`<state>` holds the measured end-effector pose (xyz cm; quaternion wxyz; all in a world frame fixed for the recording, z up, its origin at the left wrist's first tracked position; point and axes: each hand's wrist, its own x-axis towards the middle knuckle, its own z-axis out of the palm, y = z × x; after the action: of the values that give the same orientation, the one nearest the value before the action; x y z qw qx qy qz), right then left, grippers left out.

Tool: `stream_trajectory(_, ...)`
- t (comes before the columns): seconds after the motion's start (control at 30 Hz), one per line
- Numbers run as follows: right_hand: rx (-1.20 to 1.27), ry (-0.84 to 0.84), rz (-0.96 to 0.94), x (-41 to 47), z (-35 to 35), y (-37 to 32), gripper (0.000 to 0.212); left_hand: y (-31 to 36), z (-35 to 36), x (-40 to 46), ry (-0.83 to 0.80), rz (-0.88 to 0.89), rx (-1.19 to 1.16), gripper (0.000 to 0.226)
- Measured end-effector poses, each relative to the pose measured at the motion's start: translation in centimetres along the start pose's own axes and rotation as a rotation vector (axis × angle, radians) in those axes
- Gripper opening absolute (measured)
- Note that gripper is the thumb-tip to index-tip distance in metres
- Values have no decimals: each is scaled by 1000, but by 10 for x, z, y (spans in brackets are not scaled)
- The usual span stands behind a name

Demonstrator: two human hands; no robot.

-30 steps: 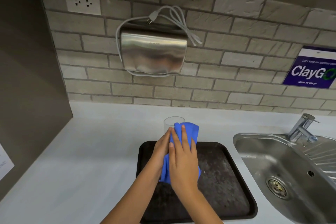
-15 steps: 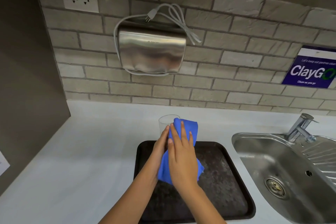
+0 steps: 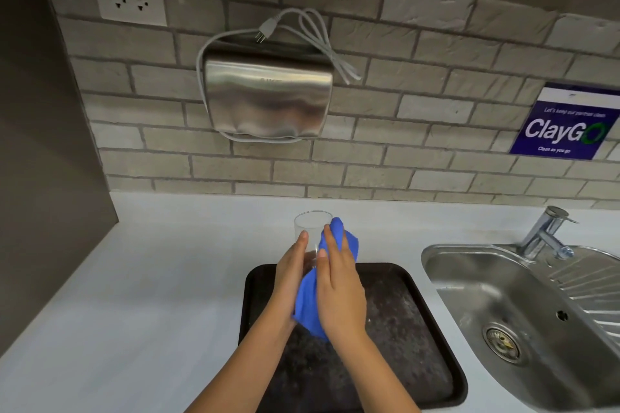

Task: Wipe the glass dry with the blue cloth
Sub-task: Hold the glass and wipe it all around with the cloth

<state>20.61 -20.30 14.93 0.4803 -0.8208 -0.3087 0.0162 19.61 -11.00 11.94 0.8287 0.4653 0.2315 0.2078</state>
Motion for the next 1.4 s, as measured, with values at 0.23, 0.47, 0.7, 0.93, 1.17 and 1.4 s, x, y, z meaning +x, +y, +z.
stream_trajectory(0.23,-106,47,-75,10,2,7,45,-8,-1,-11,-147,-95,-172,43)
stream_trajectory(0.47,589,-123,341,37,-14,23,48,4,15,-8,-104,37,-42,48)
stream_trajectory(0.7,646,-141,365,33,-12,29,49,-1,15,-5,-108,-73,-101,57)
stream_trajectory(0.93,510,-52,344,19,-11,38,45,-14,12,5,-138,-160,-181,53)
stream_trajectory(1.17,161,-12,61,-3,-10,34,41,-18,9,13,-201,-134,-220,60)
stream_trajectory(1.4,503,-19,268,7,-27,42,52,-25,27,15,-131,-152,-115,58)
